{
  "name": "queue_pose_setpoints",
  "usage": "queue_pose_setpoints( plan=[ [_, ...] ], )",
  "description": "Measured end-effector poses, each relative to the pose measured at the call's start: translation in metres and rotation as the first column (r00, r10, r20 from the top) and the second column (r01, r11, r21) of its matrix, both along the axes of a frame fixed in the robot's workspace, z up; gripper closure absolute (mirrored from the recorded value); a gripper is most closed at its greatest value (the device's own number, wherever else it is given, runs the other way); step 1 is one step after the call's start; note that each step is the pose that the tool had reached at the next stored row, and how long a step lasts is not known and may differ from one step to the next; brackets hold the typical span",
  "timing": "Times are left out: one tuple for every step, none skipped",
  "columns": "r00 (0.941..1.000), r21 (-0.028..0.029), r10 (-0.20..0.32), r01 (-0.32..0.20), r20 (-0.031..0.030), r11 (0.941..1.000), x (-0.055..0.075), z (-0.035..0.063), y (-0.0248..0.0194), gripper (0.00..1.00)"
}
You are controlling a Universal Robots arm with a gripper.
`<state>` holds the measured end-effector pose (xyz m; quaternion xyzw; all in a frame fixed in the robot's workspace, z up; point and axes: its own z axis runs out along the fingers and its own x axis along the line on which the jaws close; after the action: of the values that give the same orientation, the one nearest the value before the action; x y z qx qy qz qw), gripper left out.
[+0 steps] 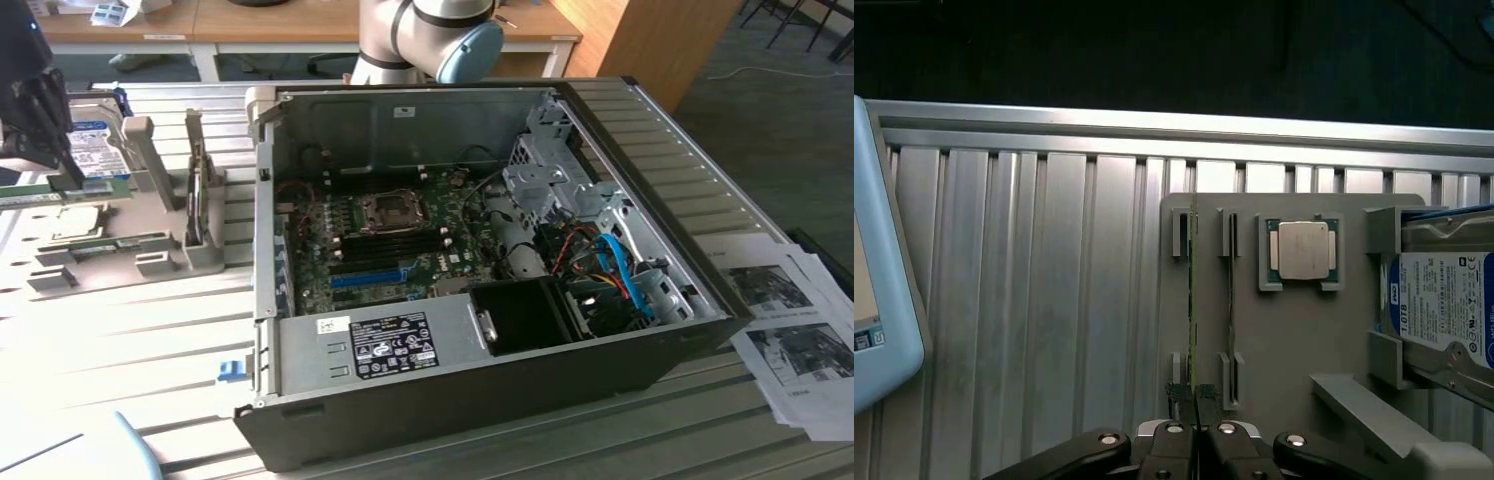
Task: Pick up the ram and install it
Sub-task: 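Pick up the ram and move it above insertion slot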
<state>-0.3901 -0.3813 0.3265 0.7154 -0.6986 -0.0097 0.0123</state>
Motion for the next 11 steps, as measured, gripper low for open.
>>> queue_pose_setpoints(
  plan=[
    [1.0000, 0.0000, 0.000, 0.000, 0.0001, 1.0000, 0.000, 0.0011, 0.0000, 0.89],
    [1.0000, 0.0000, 0.000, 0.000, 0.0001, 1.0000, 0.000, 0.0023, 0.0000, 0.89],
    [1.0000, 0.0000, 0.000, 0.000, 0.0001, 1.0000, 0.000, 0.0034, 0.0000, 0.89],
    [1.0000, 0.0000, 0.000, 0.000, 0.0001, 1.0000, 0.000, 0.0046, 0.0000, 0.89],
    [1.0000, 0.0000, 0.000, 0.000, 0.0000, 1.0000, 0.000, 0.0057, 0.0000, 0.89],
    [1.0000, 0.0000, 0.000, 0.000, 0.0001, 1.0000, 0.000, 0.0066, 0.0000, 0.89],
    [1.0000, 0.0000, 0.000, 0.000, 0.0001, 1.0000, 0.000, 0.0075, 0.0000, 0.89],
    [1.0000, 0.0000, 0.000, 0.000, 0.0001, 1.0000, 0.000, 0.0084, 0.0000, 0.89],
    [1.0000, 0.0000, 0.000, 0.000, 0.0002, 1.0000, 0.000, 0.0093, 0.0000, 0.89],
    [1.0000, -0.0001, 0.000, 0.000, 0.0001, 1.0000, 0.000, 0.0105, 0.0000, 0.89],
    [1.0000, 0.0000, 0.000, 0.000, 0.0001, 1.0000, 0.000, 0.0116, 0.0000, 0.89]
  ],
)
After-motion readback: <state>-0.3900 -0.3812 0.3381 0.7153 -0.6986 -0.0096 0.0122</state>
